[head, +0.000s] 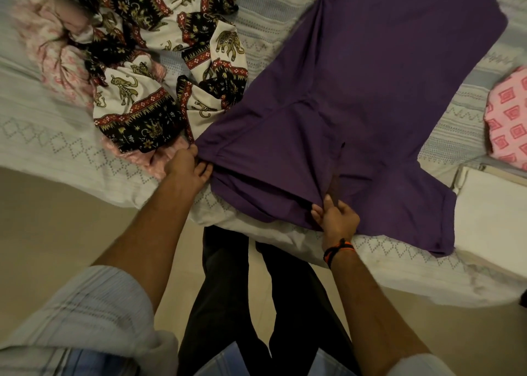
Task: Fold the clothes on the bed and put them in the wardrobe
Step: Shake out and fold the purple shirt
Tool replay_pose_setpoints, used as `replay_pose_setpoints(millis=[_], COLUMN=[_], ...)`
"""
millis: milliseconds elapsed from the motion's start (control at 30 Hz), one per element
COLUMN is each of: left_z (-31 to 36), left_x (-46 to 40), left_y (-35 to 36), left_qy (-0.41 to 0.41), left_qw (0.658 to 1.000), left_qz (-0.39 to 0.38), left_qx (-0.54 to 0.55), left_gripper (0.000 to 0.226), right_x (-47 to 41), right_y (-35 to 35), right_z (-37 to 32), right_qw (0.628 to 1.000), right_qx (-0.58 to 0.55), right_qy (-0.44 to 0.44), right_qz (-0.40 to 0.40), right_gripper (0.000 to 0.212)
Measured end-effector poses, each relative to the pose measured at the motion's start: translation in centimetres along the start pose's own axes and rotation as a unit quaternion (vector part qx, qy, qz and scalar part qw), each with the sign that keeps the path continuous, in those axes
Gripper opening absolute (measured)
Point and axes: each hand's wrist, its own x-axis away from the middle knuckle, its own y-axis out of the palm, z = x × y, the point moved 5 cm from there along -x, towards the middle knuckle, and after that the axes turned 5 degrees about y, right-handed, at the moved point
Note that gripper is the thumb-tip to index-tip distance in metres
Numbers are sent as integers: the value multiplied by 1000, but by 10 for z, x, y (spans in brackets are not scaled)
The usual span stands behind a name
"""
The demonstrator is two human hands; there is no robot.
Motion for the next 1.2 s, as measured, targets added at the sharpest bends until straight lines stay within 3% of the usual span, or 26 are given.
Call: replay_pose_setpoints(millis=[233,333,400,567,633,800,900,1000,1200], left_z=[8,15,20,39,41,42,54,72,107], left_x=[-1,17,29,78,98,133,151,149,144], left_y=[-4,-3,-3,2,10,34,50,68,109], left_qy=[-14,-16,-9,50,68,94,119,128,125], left_qw=[998,990,983,959,950,928,913,901,875], left_qz=[-11,-40,-45,-51,-74,-163,-159,-168,-230], left_qx=[-68,-135,-177,-275,-295,-322,-356,-378,-408], left_gripper=[33,27,20,16,2,26,4,27,31], right_x=[-6,9,23,58,67,89,106,114,126], right_y=[-1,-6,-8,-11,-10,-11,-10,0,34], right_z=[-4,-21,-35,-70,-82,-113,-136,-151,-179], right_qw=[992,974,964,960,957,955,961,966,973], right_qx=[124,223,260,266,270,250,216,188,151], right_qy=[34,-19,-44,-83,-97,-137,-149,-155,-162], right_qz=[-4,32,37,-19,-46,-87,-84,-84,-69], right_gripper=[24,53,53,52,49,46,38,37,31])
